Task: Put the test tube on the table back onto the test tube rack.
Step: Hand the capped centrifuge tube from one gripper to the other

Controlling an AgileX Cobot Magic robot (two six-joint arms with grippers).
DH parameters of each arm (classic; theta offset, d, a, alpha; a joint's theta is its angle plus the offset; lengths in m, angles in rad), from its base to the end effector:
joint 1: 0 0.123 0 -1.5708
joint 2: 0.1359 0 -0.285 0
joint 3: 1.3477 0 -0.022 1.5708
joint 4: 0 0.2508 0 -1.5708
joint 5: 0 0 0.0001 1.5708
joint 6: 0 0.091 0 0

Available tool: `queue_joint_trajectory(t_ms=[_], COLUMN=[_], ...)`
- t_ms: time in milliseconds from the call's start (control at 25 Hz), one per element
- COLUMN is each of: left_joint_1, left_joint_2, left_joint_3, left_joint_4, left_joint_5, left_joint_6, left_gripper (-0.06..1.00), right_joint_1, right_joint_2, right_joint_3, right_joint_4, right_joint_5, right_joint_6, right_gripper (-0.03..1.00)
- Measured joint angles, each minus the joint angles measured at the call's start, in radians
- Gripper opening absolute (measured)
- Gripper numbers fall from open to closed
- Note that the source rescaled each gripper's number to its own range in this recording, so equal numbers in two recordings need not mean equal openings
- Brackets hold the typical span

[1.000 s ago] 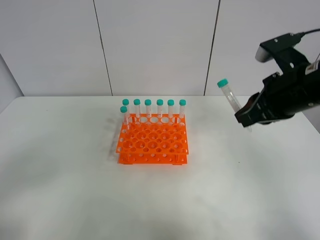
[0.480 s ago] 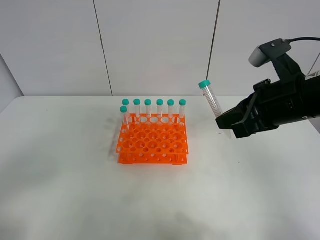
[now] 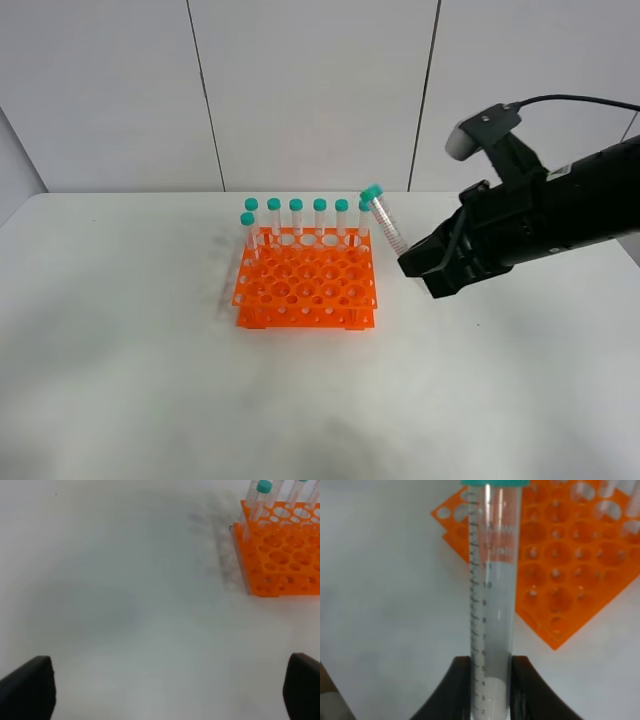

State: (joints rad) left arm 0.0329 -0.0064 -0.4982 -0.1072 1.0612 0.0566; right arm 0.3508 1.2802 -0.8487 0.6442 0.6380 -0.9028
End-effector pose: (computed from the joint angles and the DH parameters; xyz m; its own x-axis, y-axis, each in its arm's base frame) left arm -0.0056 -0.0087 0.2771 -0.4497 -0.0107 -0.8931 0.0525 0.9979 -0.0383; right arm 0.2270 0.1178 0.2751 -0.4887 -0.5291 -0.6938 -0.7556 0.6542 0.0333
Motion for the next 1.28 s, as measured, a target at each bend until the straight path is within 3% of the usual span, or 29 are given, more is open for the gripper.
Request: queue_joint_trajectory(t_ms=[440,840,1040,1280], left_joint_1=[0.0,0.0,0.0,0.0], left_joint_2=[0.029,0.534,0.787,1.034], left_joint_3=[-0.044,-0.322,-0.361,-0.361], left_joint_4=[0.0,-0.051,-0.227,-0.626], left_joint_5=[-0.043,-0.133,-0.232,-0.317], left_joint_6=[-0.001,0.001,0.076,0.341], left_gripper=[1.0,1.0,1.0,1.0], right_joint_1=[0.017,0.017,0.032,0.132], right_joint_2=[0.06,0.06,0.06,0.06], right_joint_3=[0.0,0.0,0.0,0.0], right_joint_4=[-0.015,-0.027,-0.022,-0.017], right_joint_5=[-0.028,-0.027,-0.029,-0.077], right_joint_6=[0.043,0.009,-0.011,-0.006], right_gripper=[0.01,0.01,0.01,0.01])
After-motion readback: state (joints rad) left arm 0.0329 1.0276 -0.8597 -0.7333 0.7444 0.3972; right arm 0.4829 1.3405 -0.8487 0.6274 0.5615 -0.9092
